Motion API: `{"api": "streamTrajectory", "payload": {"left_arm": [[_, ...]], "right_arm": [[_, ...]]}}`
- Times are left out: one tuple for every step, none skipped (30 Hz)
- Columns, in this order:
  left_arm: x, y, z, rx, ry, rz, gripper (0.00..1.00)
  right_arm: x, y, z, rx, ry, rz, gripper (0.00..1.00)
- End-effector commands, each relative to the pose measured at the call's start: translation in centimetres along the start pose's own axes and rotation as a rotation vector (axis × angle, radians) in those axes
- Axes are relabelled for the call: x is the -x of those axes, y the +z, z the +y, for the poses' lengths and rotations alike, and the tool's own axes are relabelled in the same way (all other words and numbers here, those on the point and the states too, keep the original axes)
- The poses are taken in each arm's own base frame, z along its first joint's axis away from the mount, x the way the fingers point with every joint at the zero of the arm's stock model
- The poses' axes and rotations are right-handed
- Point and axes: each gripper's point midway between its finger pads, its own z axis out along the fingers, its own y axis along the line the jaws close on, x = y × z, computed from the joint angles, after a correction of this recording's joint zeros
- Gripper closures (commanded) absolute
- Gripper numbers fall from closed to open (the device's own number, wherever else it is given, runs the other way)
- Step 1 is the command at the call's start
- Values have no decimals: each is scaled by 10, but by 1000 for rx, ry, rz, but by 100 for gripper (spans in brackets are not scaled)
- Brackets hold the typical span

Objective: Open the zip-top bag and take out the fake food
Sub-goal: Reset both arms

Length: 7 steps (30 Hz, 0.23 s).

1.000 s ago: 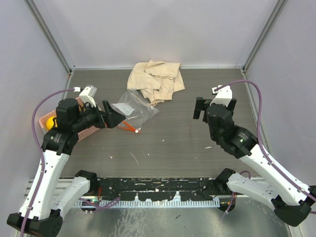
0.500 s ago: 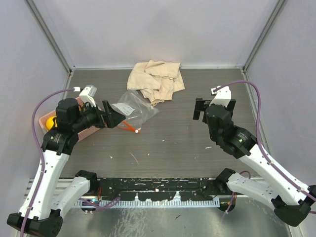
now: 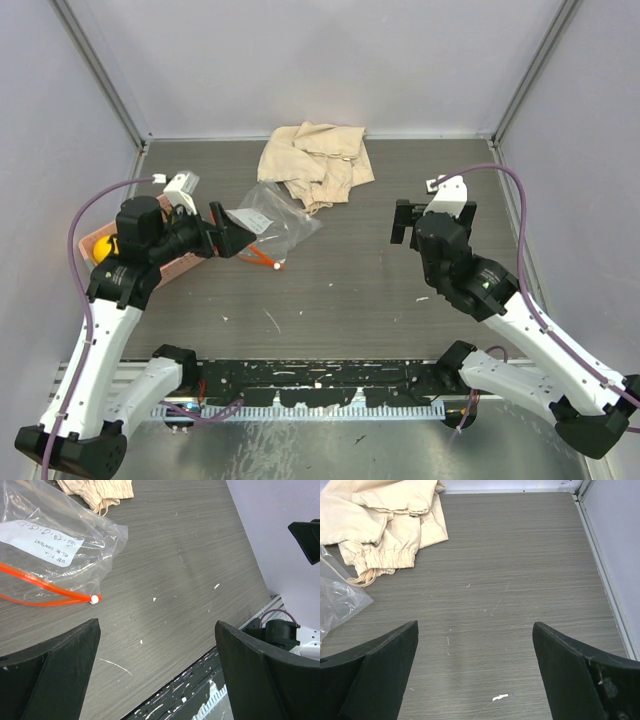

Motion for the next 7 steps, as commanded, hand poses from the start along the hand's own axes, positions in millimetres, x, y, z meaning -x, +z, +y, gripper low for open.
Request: {"api": "streamTrajectory", "payload": {"left_arm": [[20, -2, -14, -58, 46, -71, 2], [20, -1, -14, -60, 45, -70, 2], [20, -1, -14, -64, 46, -70, 2], [21, 0, -15, -69, 48, -71, 2], [21, 1, -15, -73, 48, -70, 2], [21, 2, -16, -80, 50, -69, 2], [21, 3, -17, -88, 49, -65, 2]], "right_arm": [[13, -3, 0, 2, 43, -49, 0], [14, -3, 0, 2, 45, -50, 0], [13, -2, 0, 1, 43, -49, 0], [12, -2, 0, 2, 41, -46, 0], [11, -2, 0, 2, 39, -45, 0], [10, -2, 0, 5, 38, -44, 0], [10, -3, 0, 10, 39, -44, 0]]}}
